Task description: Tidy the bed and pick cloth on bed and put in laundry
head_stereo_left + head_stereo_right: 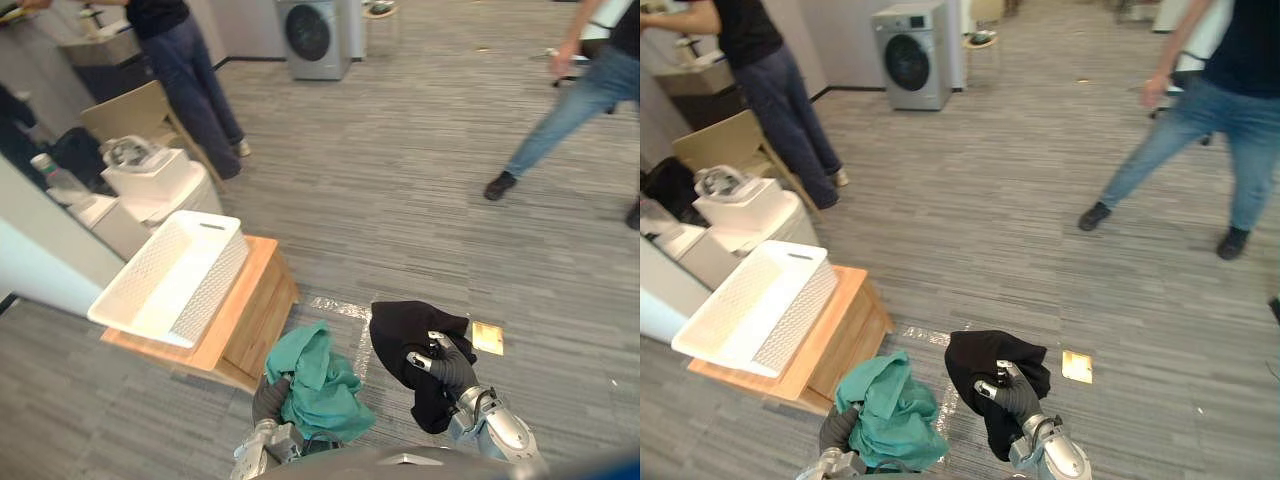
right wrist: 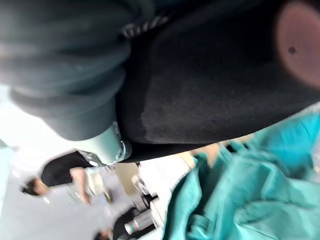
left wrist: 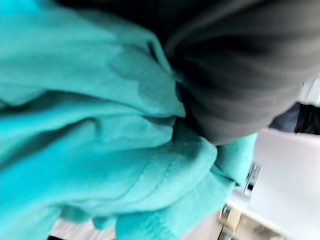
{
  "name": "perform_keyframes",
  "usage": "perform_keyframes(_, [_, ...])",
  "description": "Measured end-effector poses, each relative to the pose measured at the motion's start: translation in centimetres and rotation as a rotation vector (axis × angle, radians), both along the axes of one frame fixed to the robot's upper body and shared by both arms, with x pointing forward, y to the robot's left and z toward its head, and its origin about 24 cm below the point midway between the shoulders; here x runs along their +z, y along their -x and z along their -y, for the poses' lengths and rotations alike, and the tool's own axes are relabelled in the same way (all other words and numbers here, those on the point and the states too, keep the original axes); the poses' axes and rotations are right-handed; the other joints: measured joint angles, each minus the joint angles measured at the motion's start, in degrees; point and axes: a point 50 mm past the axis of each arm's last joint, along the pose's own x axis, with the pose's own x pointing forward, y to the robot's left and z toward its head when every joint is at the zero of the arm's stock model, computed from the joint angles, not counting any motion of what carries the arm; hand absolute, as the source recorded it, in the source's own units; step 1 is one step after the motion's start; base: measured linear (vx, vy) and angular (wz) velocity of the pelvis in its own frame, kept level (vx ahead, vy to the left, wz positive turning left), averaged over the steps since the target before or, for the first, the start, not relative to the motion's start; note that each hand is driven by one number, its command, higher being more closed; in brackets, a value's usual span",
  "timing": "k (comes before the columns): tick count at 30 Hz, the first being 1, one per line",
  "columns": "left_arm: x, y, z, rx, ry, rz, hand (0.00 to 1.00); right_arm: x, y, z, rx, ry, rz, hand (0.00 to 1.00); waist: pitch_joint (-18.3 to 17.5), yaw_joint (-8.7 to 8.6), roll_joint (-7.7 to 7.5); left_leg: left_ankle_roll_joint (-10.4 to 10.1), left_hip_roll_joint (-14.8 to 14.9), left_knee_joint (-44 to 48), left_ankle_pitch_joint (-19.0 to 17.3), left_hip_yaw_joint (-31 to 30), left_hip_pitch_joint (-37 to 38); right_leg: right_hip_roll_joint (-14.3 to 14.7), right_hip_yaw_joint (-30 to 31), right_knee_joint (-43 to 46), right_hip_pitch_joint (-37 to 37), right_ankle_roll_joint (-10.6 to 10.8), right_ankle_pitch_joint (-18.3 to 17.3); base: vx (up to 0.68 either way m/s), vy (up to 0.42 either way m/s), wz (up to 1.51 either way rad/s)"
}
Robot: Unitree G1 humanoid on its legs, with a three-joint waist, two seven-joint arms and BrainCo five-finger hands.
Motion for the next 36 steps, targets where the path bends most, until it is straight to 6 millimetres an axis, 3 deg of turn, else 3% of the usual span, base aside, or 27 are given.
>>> perform_keyframes(1, [0.0, -0.1, 0.0, 0.002, 0.000, 0.000, 1.00, 0.0, 0.1, -0.3, 0.005, -0.005, -0.005, 1.00, -0.13, 0.35, -0.26, 4.76, -1.21, -4.44, 2.73, 3.07, 1.06, -0.53, -1.58, -0.12, 0.70, 1.31, -0.44, 0.13, 0.055, 0.83])
perform_keyframes(5, [-0.2, 0.2, -0.7, 0.032, -0.022, -0.022, 1.00, 0.2, -0.4, -1.5, 0.031, -0.018, 0.004, 1.00, -0.82, 1.71, -2.39, 6.89, -4.25, -6.34, 3.49, 5.77, 0.05, -1.81, -1.88, -2.50, 0.83, 3.69, 0.38, 0.16, 0.093, 0.47])
perform_keyframes(6, [-0.2, 0.3, -1.0, 0.045, -0.027, -0.024, 1.00, 0.2, -0.6, -1.6, 0.026, -0.018, 0.004, 1.00, -0.90, 1.81, -2.45, 8.67, -4.36, -6.11, 2.37, 5.85, 0.05, -2.05, -1.52, -1.75, 0.90, 4.59, 0.97, 0.16, 0.084, 0.38])
perform_keyframes(8, [-0.2, 0.3, -1.3, 0.057, -0.032, -0.025, 1.00, 0.1, -0.8, -1.9, 0.025, -0.027, -0.012, 1.00, -0.77, 1.78, -2.78, 9.38, -4.75, -7.30, 1.67, 5.30, 1.66, -3.95, -1.01, 5.70, -0.21, 6.83, -0.55, 0.13, 0.092, 0.38])
perform_keyframes(9, [-0.2, 0.3, -1.6, 0.064, -0.040, -0.023, 1.00, 0.0, -0.7, -2.0, 0.026, -0.031, -0.026, 1.00, -0.67, 1.58, -2.95, 9.62, -5.16, -8.79, 0.86, 4.21, 3.31, -7.27, 0.06, 17.62, -3.35, 8.05, -2.54, 0.08, 0.063, 0.31])
perform_keyframes(10, [-0.2, 0.2, -1.8, 0.066, -0.046, -0.019, 1.00, 0.0, -0.8, -2.0, 0.024, -0.028, -0.030, 1.00, -0.44, 1.56, -3.45, 9.57, -5.75, -9.35, 0.80, 3.60, 4.30, -9.75, 1.28, 25.51, -5.73, 7.31, -2.85, 0.12, 0.047, 0.54])
perform_keyframes(11, [-0.1, 0.1, -2.2, 0.064, -0.060, -0.017, 1.00, 0.0, -0.8, -2.5, 0.018, -0.046, -0.031, 1.00, 0.05, 1.20, -4.50, 8.90, -7.14, -10.37, 0.39, 1.21, 6.34, -14.03, 4.92, 41.21, -11.38, 4.70, -1.57, 0.16, -0.002, 0.75])
perform_keyframes(12, [-0.1, 0.1, -2.9, 0.059, -0.089, -0.020, 1.00, -0.2, -0.4, -3.0, 0.005, -0.068, -0.050, 1.00, -0.19, 0.58, -5.61, 8.55, -7.88, -10.81, 0.05, -0.93, 7.85, -16.49, 7.25, 52.17, -15.60, 3.48, -2.40, 0.23, -0.027, 0.86])
perform_keyframes(14, [0.1, -0.1, -3.5, 0.057, -0.119, -0.019, 1.00, -0.5, 0.3, -3.1, -0.011, -0.079, -0.075, 1.00, -0.30, -0.33, -5.89, 8.30, -7.62, -11.20, -0.43, -4.82, 9.38, -16.35, 8.51, 56.86, -19.07, 2.18, -3.38, 0.19, -0.038, 1.05])
perform_keyframes(16, [0.3, -0.6, -3.8, 0.046, -0.134, -0.002, 1.00, -0.7, 0.7, -3.0, -0.018, -0.078, -0.090, 1.00, -0.27, -0.87, -5.83, 8.21, -7.43, -11.45, -0.49, -8.82, 9.85, -14.44, 10.42, 53.19, -22.53, 2.64, -4.53, 0.17, -0.055, 1.22])
perform_keyframes(18, [0.5, -0.9, -4.1, 0.034, -0.146, 0.012, 1.00, -1.0, 1.2, -2.9, -0.036, -0.077, -0.110, 1.00, -0.28, -2.28, -5.66, 7.97, -6.85, -11.31, -0.60, -14.99, 10.17, -10.73, 12.42, 42.41, -24.08, 2.93, -5.53, 0.25, -0.129, 1.57])
perform_keyframes(19, [0.8, -1.3, -4.3, 0.013, -0.151, 0.023, 1.00, -1.1, 1.4, -2.9, -0.061, -0.077, -0.119, 1.00, -0.32, -2.61, -5.38, 7.64, -5.72, -11.11, -0.57, -18.70, 10.10, -6.03, 16.41, 30.84, -24.63, 3.20, -5.25, 0.26, -0.161, 1.47])
perform_keyframes(20, [0.7, -1.2, -4.3, 0.004, -0.150, 0.019, 1.00, -1.1, 1.5, -2.8, -0.078, -0.086, -0.124, 1.00, -0.38, -2.70, -5.32, 7.15, -5.37, -11.24, -0.65, -20.27, 10.11, -4.27, 18.25, 25.90, -24.60, 3.90, -4.66, 0.32, -0.238, 1.53])
perform_keyframes(21, [0.6, -1.1, -4.2, -0.015, -0.145, 0.012, 1.00, -1.1, 1.6, -2.7, -0.103, -0.104, -0.124, 1.00, -0.40, -2.91, -5.36, 6.40, -5.18, -11.43, -0.81, -23.20, 10.17, -2.02, 22.01, 16.74, -24.66, 4.40, -2.02, 0.23, -0.200, 1.07])
perform_keyframes(22, [0.4, -0.9, -4.0, -0.027, -0.142, 0.007, 1.00, -1.1, 1.7, -2.6, -0.112, -0.110, -0.124, 1.00, -0.40, -2.93, -5.36, 6.02, -5.15, -11.48, -0.97, -24.45, 10.32, -1.35, 23.83, 12.92, -24.66, 5.00, -0.26, 0.34, -0.293, 1.13])
perform_keyframes(24, [0.0, 0.2, -3.5, -0.059, -0.134, -0.020, 1.00, -1.1, 1.8, -2.8, -0.118, -0.130, -0.132, 1.00, -0.89, -2.90, -6.11, 3.61, -5.31, -11.25, -2.25, -26.56, 11.73, -0.24, 27.91, 3.36, -23.87, 4.82, 7.14, 0.44, -0.383, 0.84])
perform_keyframes(25, [-0.1, 0.9, -3.7, -0.079, -0.154, -0.033, 1.00, -1.1, 2.0, -3.4, -0.111, -0.150, -0.131, 1.00, -1.95, -2.93, -8.49, 1.02, -6.12, -10.02, -4.07, -25.41, 11.99, -1.83, 28.78, 2.66, -23.22, 2.86, 12.83, 0.38, -0.381, 0.68])
perform_keyframes(26, [-1.0, 1.2, -3.0, -0.083, -0.136, -0.072, 1.00, -1.3, 2.1, -3.2, -0.107, -0.141, -0.142, 1.00, -2.33, -2.80, -5.83, 0.28, -3.02, -8.50, -5.36, -23.24, 12.08, 0.06, 26.47, 4.36, -22.88, 2.47, 13.21, 0.38, -0.390, 0.61])
perform_keyframes(27, [-0.9, 1.2, -2.0, -0.086, -0.105, -0.057, 1.00, -1.1, 1.8, -2.9, -0.092, -0.128, -0.125, 1.00, -2.68, -2.33, -4.16, -0.58, -0.63, -7.98, -5.26, -18.76, 12.00, 1.38, 25.13, 4.21, -21.86, 1.50, 10.70, 0.28, -0.283, 0.35])
perform_keyframes(30, [-0.7, 0.7, -0.7, -0.072, -0.060, -0.035, 1.00, -0.5, 0.6, -2.9, -0.058, -0.113, -0.080, 1.00, -2.56, -1.60, -1.95, -2.22, 2.13, -6.98, -2.94, -15.89, 13.45, 3.35, 23.47, 4.50, -19.57, -0.17, 6.53, 0.24, -0.196, 0.33])
perform_keyframes(31, [-0.7, 0.9, -0.8, -0.065, -0.066, -0.032, 1.00, -0.4, 0.3, -3.2, -0.038, -0.119, -0.069, 1.00, -1.97, -1.47, -2.84, -1.61, 2.99, -0.27, -2.38, -15.82, 11.32, 3.62, 22.41, 3.39, -17.33, -0.57, 5.50, 0.18, -0.205, 0.28])
perform_keyframes(32, [-0.7, 0.9, -1.0, -0.062, -0.071, -0.030, 1.00, -0.2, 0.1, -3.3, -0.032, -0.121, -0.062, 1.00, -1.97, -1.47, -2.63, -0.92, 3.67, 4.70, -1.78, -15.81, 9.26, 3.73, 21.86, 2.69, -15.94, -0.74, 5.19, 0.14, -0.214, 0.43])
perform_keyframes(33, [-0.6, 0.7, -1.1, -0.061, -0.076, -0.025, 1.00, -0.1, 0.0, -3.3, -0.031, -0.122, -0.054, 1.00, -1.53, -1.71, -3.07, 0.42, 5.90, 15.08, 0.65, -14.75, 4.34, 4.03, 20.28, 1.01, -13.71, -0.94, 4.73, 0.11, -0.202, 0.49])
perform_keyframes(34, [-0.5, 0.5, -1.0, -0.064, -0.075, -0.019, 1.00, -0.1, 0.0, -3.3, -0.028, -0.121, -0.053, 1.00, -1.48, -1.51, -3.02, 0.32, 8.66, 23.20, 3.32, -12.23, 0.53, 4.63, 19.21, -1.06, -11.37, -1.31, 4.44, 0.17, -0.194, 0.42])
perform_keyframes(36, [-0.5, 0.5, -0.9, -0.064, -0.070, -0.016, 1.00, -0.1, -0.1, -2.7, -0.032, -0.102, -0.050, 1.00, -1.33, -1.38, -2.40, 0.03, 10.11, 26.49, 1.04, -8.65, -2.89, 4.26, 18.02, -1.65, -10.14, -1.85, 3.96, 0.15, -0.086, 0.31])
